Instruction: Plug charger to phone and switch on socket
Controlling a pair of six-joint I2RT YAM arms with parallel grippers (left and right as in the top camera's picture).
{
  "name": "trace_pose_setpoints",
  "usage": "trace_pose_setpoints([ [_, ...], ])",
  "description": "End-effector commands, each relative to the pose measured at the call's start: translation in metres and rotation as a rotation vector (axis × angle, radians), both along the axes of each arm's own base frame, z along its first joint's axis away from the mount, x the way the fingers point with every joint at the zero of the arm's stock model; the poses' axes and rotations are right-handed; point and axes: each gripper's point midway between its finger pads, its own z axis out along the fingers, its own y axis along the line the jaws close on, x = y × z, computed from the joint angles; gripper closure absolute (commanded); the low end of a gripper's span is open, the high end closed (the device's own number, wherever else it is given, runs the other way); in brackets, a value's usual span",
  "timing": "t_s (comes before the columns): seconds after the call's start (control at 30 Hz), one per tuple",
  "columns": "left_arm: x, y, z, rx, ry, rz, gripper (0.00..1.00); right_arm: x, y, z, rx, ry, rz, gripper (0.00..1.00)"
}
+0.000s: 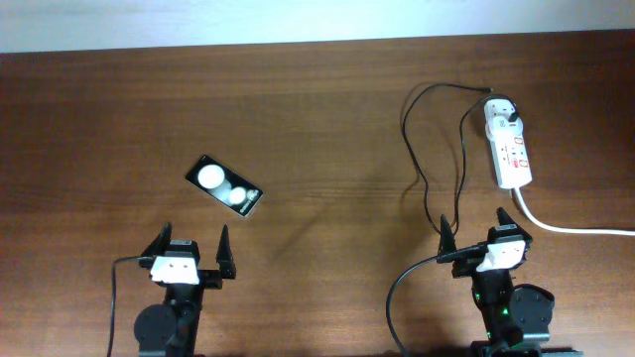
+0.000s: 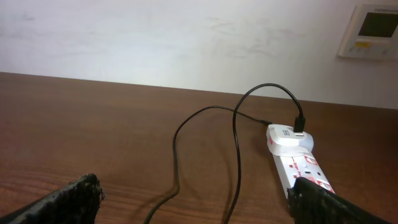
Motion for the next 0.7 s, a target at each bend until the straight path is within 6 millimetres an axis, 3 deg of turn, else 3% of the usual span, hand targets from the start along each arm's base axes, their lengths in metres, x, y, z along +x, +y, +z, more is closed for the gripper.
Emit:
trace_pose_setpoints([
  [0.0, 0.0, 0.0, -0.002, 0.016, 0.005, 0.003, 0.01, 0.0, -0.002, -0.002, 0.002, 0.004, -0.014, 0.01],
  [0.17, 0.0, 0.001, 0.007, 0.004, -0.029, 0.005, 0.01, 0.0, -0.002, -0.002, 0.002, 0.004, -0.014, 0.01],
  [0.23, 0.0, -0.002, 0.024, 0.0, -0.083, -0.013, 0.01, 0.0, -0.002, -0.002, 0.002, 0.004, -0.014, 0.01],
  [0.43, -0.018, -0.004, 0.104, 0.0, -0.127, -0.023, 0.01, 0.0, -0.002, -0.002, 0.002, 0.004, -0.014, 0.01],
  [0.57, 0.004, -0.004, 0.141, 0.004, 0.063, -0.023, 0.01, 0.0, -0.002, -0.002, 0.002, 0.004, -0.014, 0.01],
  [0.67, 0.03, -0.005, 0.146, 0.012, 0.438, -0.024, 0.01, 0.0, -0.002, -0.002, 0.002, 0.004, -0.014, 0.01],
])
